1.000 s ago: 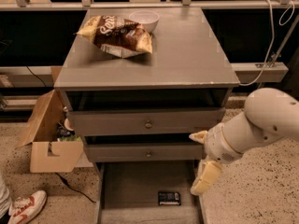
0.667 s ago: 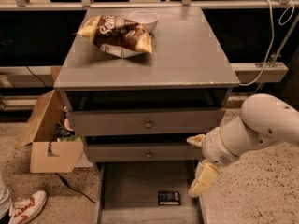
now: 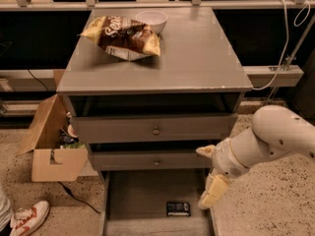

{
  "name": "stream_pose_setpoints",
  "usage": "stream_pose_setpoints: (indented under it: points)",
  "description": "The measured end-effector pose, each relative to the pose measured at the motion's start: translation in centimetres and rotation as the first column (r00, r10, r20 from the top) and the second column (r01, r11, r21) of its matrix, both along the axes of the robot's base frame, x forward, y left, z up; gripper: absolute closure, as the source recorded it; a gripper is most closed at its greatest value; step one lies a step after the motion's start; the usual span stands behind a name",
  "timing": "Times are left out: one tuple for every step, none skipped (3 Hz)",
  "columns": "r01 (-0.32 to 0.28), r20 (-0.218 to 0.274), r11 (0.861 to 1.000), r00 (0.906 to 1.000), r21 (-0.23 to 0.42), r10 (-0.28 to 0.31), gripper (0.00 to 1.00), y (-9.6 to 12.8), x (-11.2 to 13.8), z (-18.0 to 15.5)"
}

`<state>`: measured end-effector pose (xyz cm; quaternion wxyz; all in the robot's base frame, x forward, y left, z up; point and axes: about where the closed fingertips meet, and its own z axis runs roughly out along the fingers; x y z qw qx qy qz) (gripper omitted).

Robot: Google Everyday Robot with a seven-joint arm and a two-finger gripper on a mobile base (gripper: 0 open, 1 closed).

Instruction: Pick rxbar blueberry from bottom drawer and place on counter

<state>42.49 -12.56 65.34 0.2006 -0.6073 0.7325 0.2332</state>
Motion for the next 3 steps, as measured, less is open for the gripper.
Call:
stream_pose_setpoints:
  points:
    - [-0.016,0.036,0.999,0.9993,0.034,0.014,0.00,-1.4,0.1,-4.5]
    - [-0.011,0.091,0.999,0.9958,0.031,0.008,0.00,-3.5,0.3,-10.1]
    - [0.048,0.133,0.996,0.9895,0.072,-0.057,0.00,-4.9,2.2,-16.9]
